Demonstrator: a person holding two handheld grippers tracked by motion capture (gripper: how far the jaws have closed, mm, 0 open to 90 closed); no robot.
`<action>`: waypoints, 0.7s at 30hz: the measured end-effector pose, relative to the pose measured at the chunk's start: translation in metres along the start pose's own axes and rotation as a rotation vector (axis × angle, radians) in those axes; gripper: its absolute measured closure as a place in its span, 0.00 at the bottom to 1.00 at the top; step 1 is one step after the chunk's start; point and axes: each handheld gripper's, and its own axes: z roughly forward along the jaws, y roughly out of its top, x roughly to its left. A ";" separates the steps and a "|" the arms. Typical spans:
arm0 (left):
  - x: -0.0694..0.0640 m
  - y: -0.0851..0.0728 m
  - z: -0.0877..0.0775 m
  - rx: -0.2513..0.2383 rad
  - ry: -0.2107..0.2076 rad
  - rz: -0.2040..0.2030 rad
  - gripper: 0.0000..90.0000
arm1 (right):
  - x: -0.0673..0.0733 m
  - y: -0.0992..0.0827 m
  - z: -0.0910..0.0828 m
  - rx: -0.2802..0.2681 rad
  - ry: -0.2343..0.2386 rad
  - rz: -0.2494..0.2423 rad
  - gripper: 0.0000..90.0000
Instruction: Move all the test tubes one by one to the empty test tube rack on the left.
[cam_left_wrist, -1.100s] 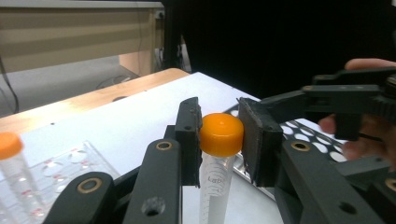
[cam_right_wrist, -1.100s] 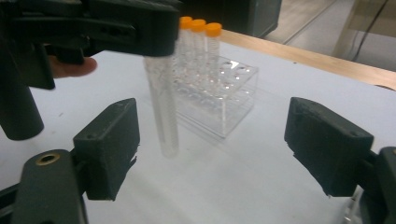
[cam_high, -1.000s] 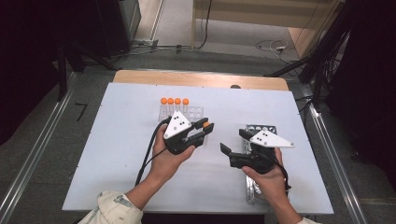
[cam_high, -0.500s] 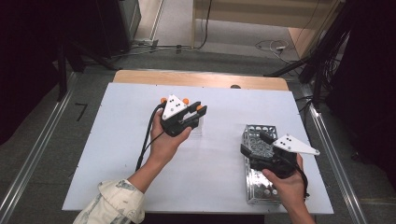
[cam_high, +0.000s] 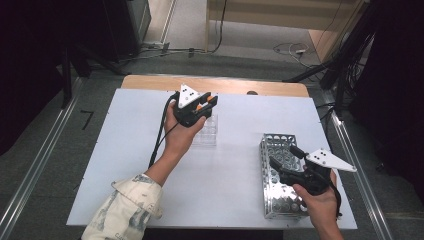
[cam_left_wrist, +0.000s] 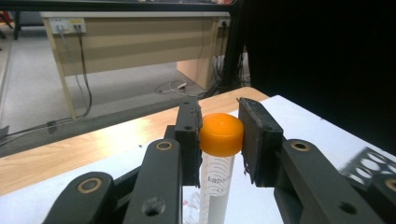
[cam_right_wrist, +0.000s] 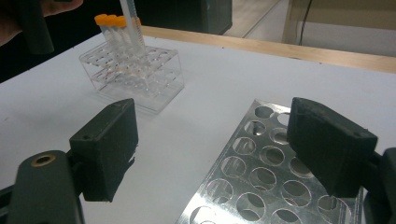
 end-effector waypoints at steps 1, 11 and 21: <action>0.001 0.000 0.002 -0.002 0.008 0.000 0.79 | 0.000 0.000 0.000 -0.001 -0.001 0.001 0.17; 0.017 -0.006 0.020 -0.004 0.067 -0.001 0.79 | -0.001 -0.001 -0.002 -0.003 0.003 0.008 0.18; 0.017 -0.015 0.027 0.029 0.071 0.024 0.79 | -0.002 -0.001 -0.002 -0.004 0.002 0.011 0.18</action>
